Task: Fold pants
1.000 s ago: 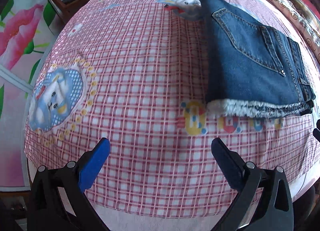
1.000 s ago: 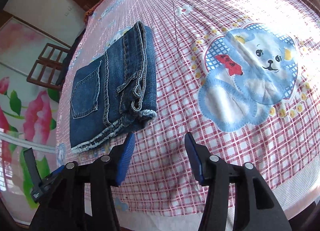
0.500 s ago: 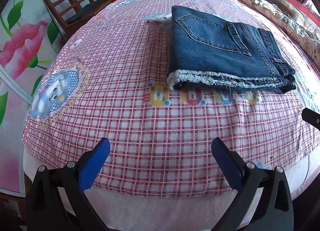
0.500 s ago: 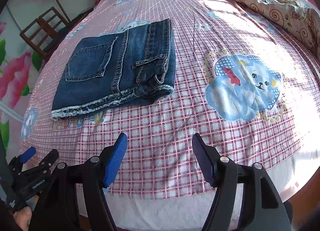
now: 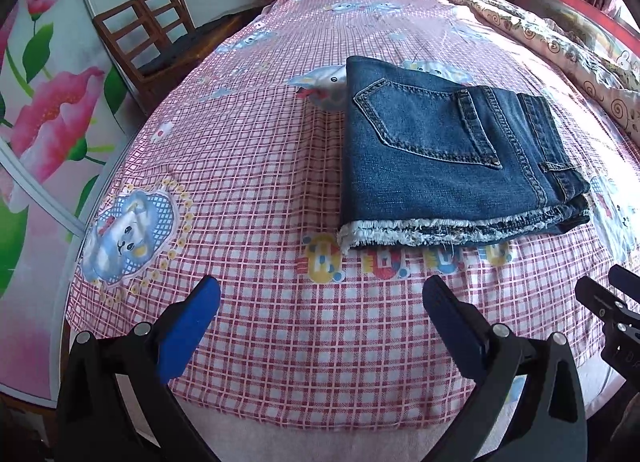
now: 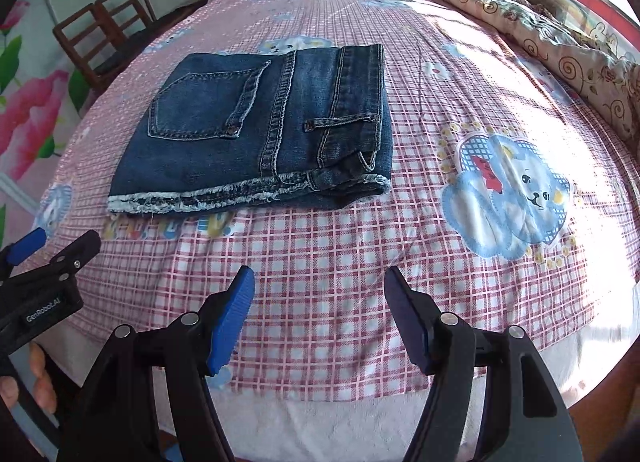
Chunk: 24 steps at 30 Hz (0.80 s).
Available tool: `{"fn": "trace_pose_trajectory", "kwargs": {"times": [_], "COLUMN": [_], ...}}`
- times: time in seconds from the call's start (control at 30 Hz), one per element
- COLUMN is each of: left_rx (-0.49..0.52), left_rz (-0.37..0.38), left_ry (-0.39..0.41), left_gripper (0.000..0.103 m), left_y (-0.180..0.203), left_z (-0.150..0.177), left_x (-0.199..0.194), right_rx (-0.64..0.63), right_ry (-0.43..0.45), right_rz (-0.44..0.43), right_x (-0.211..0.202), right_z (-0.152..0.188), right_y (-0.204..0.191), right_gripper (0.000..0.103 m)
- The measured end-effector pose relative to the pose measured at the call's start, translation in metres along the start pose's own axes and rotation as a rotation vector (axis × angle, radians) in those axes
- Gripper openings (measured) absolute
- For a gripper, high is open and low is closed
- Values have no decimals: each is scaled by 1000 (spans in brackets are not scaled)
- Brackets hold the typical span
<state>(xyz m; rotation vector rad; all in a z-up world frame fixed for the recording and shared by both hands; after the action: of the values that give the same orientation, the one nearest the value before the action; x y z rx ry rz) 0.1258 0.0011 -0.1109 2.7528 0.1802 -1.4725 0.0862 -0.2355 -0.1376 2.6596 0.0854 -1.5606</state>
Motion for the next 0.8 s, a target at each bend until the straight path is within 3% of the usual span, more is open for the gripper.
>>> {"fn": "trace_pose_trajectory", "kwargs": {"times": [0.53, 0.67, 0.8], "left_rx": [-28, -52, -152], "left_rz": [63, 52, 61], "left_ry": [111, 139, 175], "left_gripper": [101, 101, 101], "left_y": [3, -13, -44], "left_z": [-17, -17, -19], "left_x": [-35, -41, -46], "right_rx": [-10, 8, 41], "right_ry": [99, 103, 104], "right_rz": [-6, 4, 27], "right_x": [-23, -26, -27], "right_z": [-25, -21, -14], "right_y": [-13, -5, 8], "right_gripper": [66, 66, 66]}}
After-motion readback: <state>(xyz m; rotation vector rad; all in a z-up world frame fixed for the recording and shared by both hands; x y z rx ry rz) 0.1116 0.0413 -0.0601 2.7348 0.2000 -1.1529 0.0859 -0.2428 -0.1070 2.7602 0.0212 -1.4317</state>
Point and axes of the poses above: each gripper's, at about its wrist camera, not at the fingertips, and x roughly the way its jaws point, y to its right, z to its underside, the point moved 4 cm from there along x, roughly the way its jaws point, and after that the axes turned 11 degrees about -x, right-handed, at the moved point
